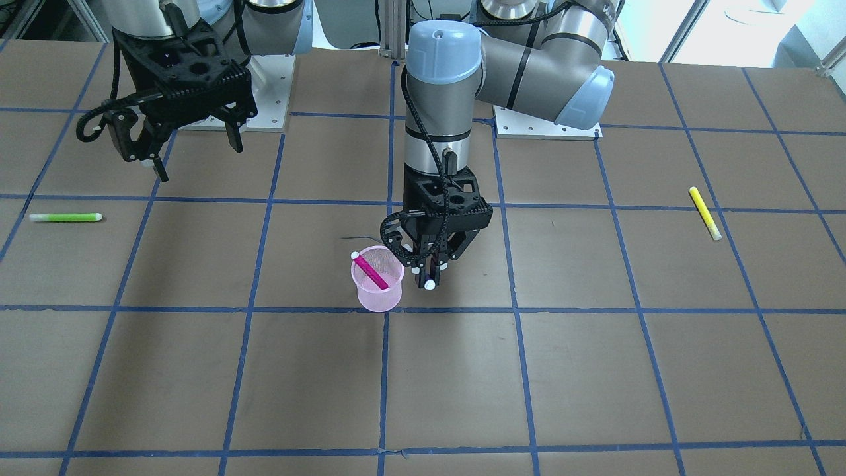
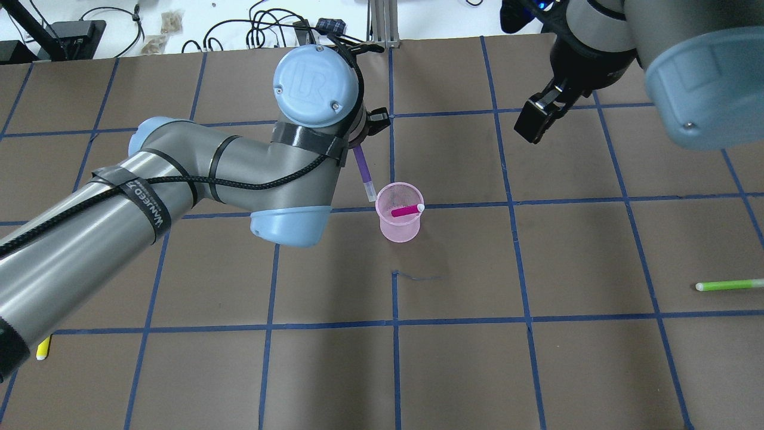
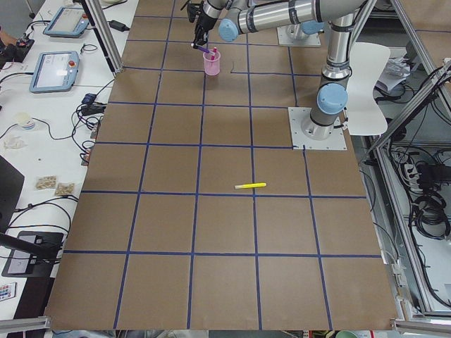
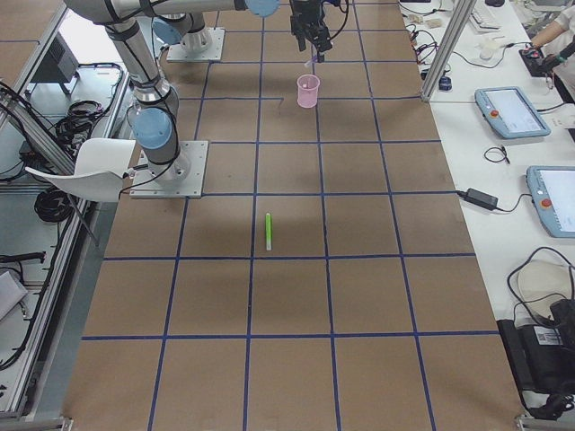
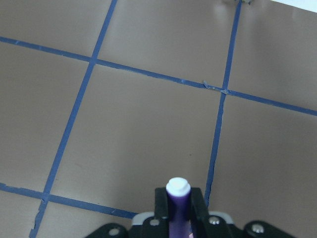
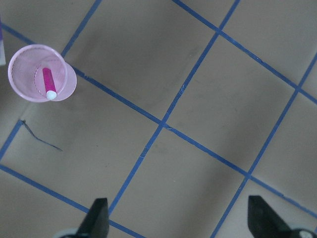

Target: Insert purple and pink pens into pink cup

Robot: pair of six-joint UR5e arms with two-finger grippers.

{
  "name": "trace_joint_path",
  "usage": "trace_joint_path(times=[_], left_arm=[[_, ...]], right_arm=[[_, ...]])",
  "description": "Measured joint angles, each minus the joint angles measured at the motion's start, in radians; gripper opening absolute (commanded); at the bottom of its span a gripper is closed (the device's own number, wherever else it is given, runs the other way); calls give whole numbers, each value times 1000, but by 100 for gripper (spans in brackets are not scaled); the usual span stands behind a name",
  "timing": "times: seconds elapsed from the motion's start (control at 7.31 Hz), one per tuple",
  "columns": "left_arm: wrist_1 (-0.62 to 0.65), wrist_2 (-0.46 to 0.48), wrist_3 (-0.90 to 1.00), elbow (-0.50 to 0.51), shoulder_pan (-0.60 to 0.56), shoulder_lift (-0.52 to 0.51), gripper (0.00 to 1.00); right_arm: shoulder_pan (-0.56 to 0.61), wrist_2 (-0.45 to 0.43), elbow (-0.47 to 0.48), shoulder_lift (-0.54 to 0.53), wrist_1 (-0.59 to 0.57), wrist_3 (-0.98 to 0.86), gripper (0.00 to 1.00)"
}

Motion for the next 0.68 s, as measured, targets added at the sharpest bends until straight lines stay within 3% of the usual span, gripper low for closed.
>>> trace_joint_path(times=[0.27,0.68], left_arm=[[22,2,-35,-1,-25,-23,0],[27,5,-43,-12,-43,-37,0]], right_arm=[[0,10,6,-26,6,317,100],[2,15,13,-47,12,598,100]])
